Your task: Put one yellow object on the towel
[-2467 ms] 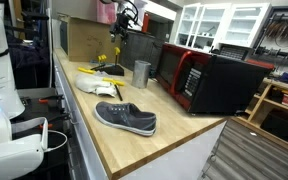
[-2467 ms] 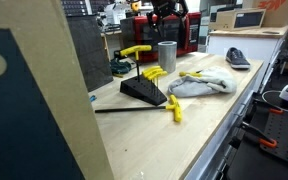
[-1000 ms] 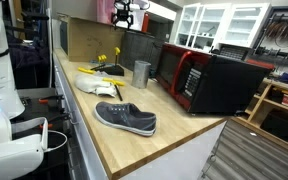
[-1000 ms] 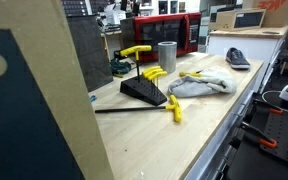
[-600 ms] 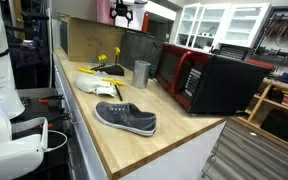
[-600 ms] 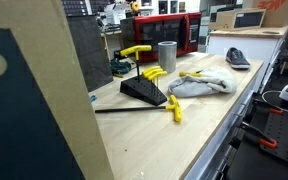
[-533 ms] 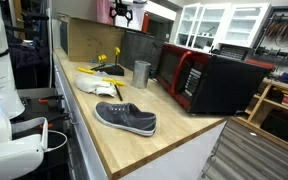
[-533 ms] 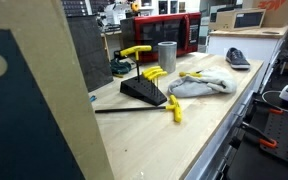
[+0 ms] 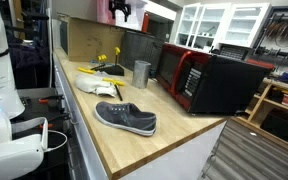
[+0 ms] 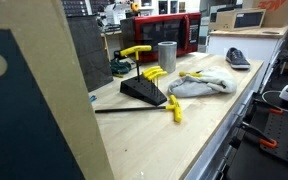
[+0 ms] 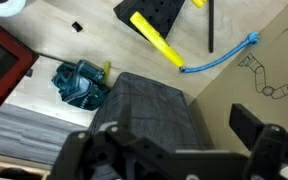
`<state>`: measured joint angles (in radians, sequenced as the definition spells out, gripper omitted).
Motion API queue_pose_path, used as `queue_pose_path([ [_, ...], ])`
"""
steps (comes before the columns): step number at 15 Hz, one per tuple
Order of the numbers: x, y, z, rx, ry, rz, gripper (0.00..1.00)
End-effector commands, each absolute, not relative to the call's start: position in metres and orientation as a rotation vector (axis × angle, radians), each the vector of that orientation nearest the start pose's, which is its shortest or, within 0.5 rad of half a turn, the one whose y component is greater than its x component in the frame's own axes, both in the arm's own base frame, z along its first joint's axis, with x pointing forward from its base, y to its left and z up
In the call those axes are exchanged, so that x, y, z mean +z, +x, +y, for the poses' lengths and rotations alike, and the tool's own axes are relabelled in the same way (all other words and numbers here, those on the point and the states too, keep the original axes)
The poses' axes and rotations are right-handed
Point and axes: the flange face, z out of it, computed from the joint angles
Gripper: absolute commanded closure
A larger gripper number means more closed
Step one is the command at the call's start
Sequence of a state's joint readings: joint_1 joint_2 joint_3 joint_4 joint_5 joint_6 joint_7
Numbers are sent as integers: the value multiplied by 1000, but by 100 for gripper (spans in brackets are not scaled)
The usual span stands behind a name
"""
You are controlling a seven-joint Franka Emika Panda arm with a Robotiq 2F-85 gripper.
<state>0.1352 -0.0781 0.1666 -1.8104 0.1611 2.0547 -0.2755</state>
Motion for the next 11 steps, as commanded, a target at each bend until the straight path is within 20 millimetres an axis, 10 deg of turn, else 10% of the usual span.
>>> queue_pose_path([
  [1,614,525,163,-462,-2901,-472,0],
  [11,626,528,144,-487,-2880,-343,0],
])
